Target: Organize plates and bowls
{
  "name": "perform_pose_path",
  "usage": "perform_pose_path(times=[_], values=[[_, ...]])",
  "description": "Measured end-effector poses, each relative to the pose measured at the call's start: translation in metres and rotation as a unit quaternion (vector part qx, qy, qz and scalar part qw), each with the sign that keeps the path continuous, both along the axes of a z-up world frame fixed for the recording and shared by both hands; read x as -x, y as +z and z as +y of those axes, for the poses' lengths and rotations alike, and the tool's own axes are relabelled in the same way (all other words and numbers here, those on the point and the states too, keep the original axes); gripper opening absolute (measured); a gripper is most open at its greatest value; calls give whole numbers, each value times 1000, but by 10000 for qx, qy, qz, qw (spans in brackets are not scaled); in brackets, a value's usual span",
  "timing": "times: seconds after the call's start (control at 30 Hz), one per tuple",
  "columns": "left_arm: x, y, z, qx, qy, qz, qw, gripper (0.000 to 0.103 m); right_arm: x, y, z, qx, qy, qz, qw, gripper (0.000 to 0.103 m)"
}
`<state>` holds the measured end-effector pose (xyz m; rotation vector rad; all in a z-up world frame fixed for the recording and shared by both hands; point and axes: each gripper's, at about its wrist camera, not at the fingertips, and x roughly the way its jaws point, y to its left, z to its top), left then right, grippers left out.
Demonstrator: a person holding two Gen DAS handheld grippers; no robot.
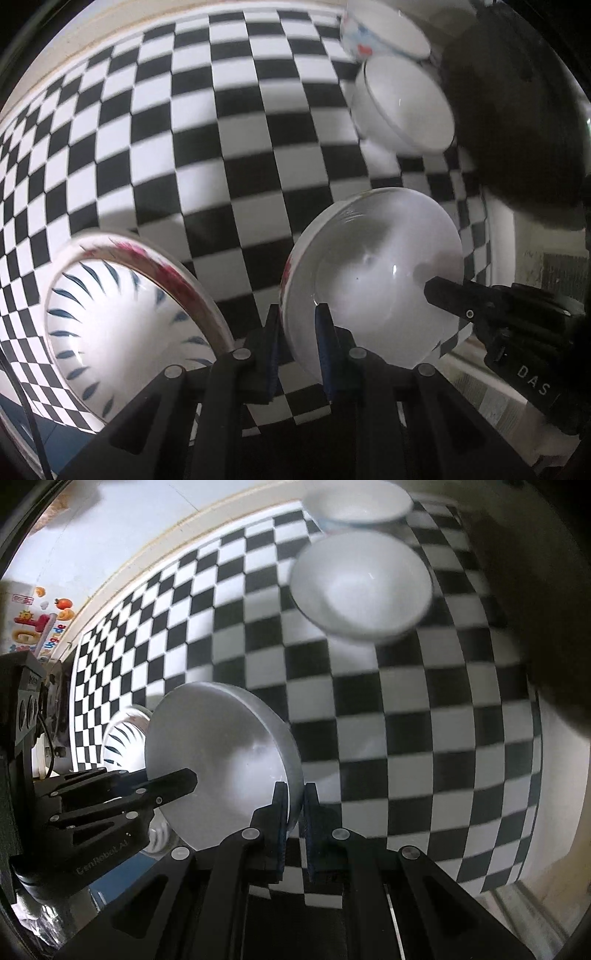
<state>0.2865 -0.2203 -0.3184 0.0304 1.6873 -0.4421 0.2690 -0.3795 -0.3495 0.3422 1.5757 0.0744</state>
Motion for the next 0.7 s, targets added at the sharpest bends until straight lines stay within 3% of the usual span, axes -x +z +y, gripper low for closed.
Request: perform_pose_path(times=[0.37,0.57,0.7], values=[[9,-38,-22,-245,-179,240,9992,16,22,-52,-11,-13,-232,442,9988,9],[7,-41,-30,-244,-282,165,9992,25,26,-60,-20,-222,-367,577,9974,10],[7,-43,-30,-187,-277,310,9990,25,25,-59,-23,-271,-303,627,9972,11]])
